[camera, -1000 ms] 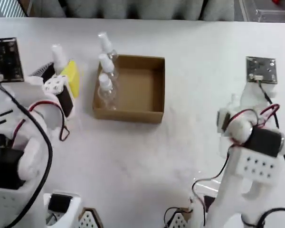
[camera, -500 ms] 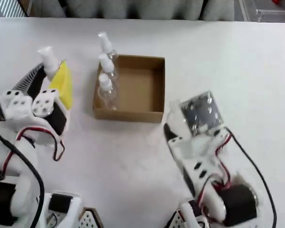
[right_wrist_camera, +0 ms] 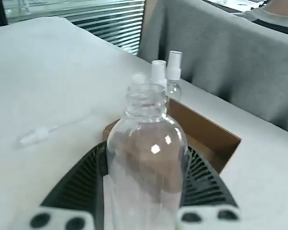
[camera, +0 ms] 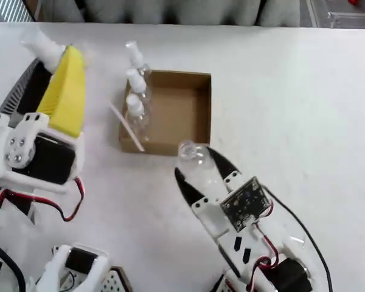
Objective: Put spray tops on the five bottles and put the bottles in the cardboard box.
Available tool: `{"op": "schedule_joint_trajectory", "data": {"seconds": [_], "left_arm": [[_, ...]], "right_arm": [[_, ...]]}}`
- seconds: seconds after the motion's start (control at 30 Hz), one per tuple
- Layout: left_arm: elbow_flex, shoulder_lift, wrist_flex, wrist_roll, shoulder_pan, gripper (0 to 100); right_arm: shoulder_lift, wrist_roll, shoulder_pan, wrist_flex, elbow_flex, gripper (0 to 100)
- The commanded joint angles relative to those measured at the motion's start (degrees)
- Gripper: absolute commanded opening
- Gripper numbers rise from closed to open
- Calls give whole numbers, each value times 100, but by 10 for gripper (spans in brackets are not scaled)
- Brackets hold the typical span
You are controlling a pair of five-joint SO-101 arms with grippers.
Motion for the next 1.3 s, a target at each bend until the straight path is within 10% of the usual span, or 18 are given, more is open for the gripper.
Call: {"op": "schedule_joint_trajectory", "data": {"seconds": [0.0,0.9,1.27], "left_arm": [[-141,180,-404,-448,505,20],[2875,-919,-2523,-308,1182,20],[3024,-989,-2163,-237,1288,20]], "right_arm": [[-207,-62,-330,-163,9,16],[-391,-62,-382,-127,26,16],[-391,-62,-382,-57,26,16]]}}
